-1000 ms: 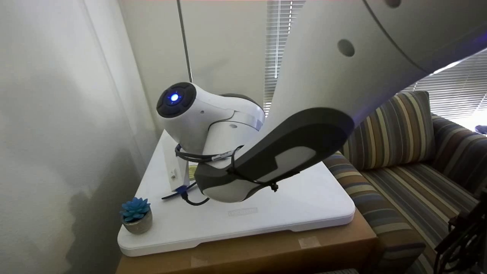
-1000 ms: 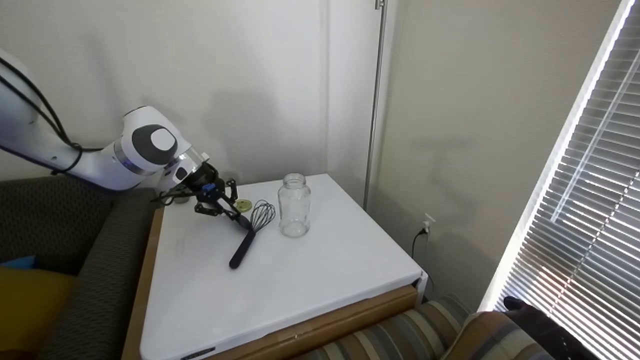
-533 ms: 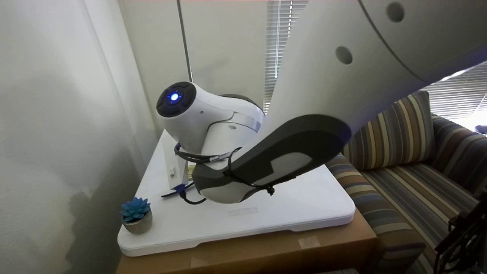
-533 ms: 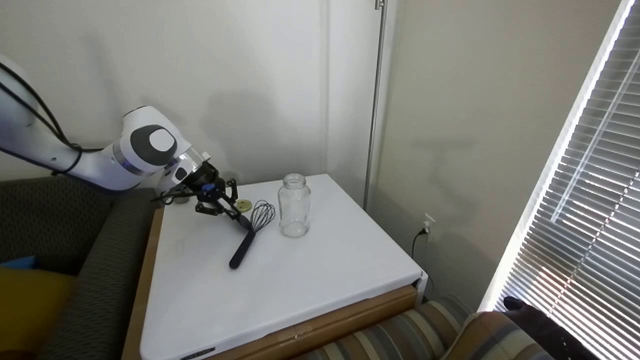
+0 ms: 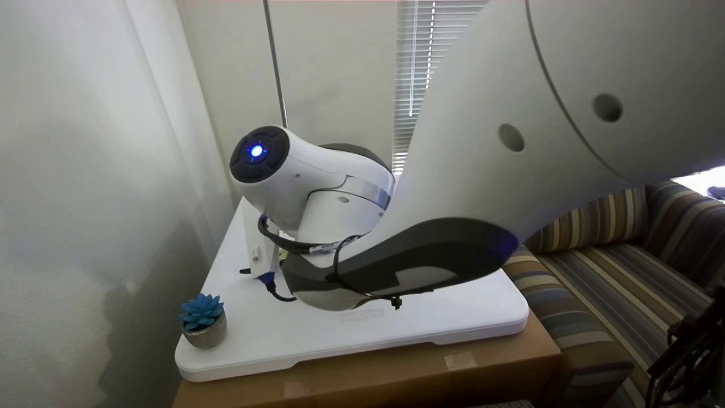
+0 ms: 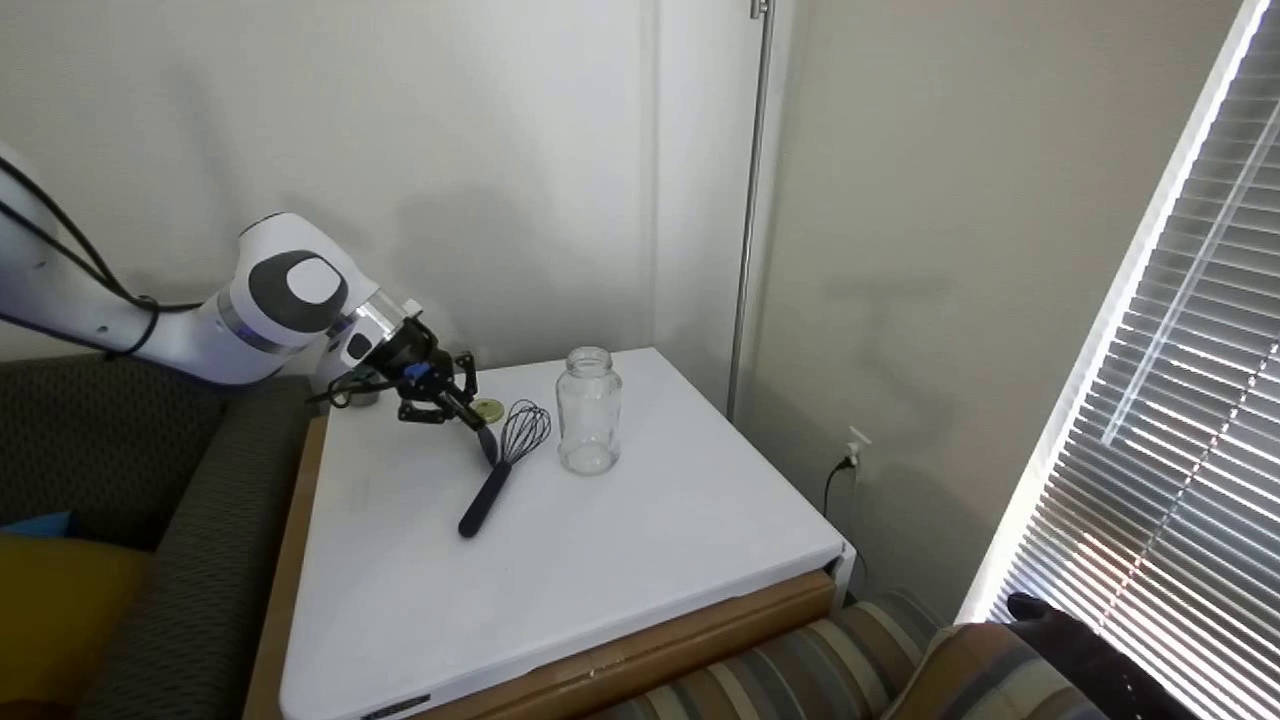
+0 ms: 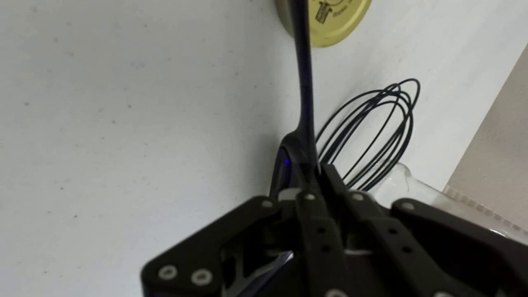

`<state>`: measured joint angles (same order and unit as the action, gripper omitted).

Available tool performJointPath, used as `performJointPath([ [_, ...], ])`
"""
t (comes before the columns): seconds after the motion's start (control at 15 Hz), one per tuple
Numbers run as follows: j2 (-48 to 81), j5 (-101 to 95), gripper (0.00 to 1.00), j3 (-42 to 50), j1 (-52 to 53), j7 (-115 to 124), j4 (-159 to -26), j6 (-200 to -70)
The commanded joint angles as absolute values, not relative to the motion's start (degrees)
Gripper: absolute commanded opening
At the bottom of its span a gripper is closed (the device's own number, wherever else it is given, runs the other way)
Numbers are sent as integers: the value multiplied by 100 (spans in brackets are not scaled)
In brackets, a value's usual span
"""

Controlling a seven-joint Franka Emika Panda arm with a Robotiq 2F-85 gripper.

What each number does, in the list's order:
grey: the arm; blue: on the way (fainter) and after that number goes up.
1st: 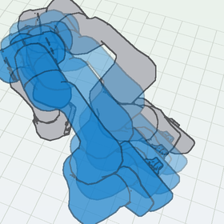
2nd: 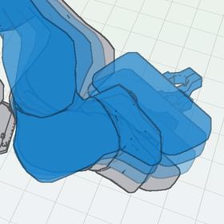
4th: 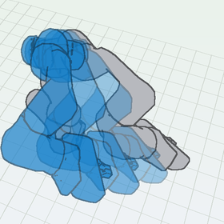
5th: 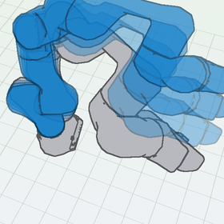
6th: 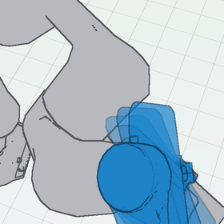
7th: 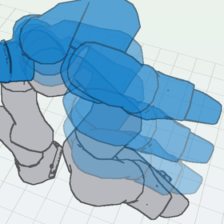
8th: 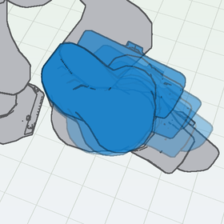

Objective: Put the spatula and whisk inside the glass jar

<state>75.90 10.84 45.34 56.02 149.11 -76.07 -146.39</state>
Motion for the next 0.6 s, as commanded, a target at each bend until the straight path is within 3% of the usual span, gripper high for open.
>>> performJointPath([
  [0.0, 7603, 1164, 1, 4442, 5569, 14911, -7656, -14788],
  [0.53, 7631, 1289, 1, 4555, 5620, 14912, -7695, -14781],
])
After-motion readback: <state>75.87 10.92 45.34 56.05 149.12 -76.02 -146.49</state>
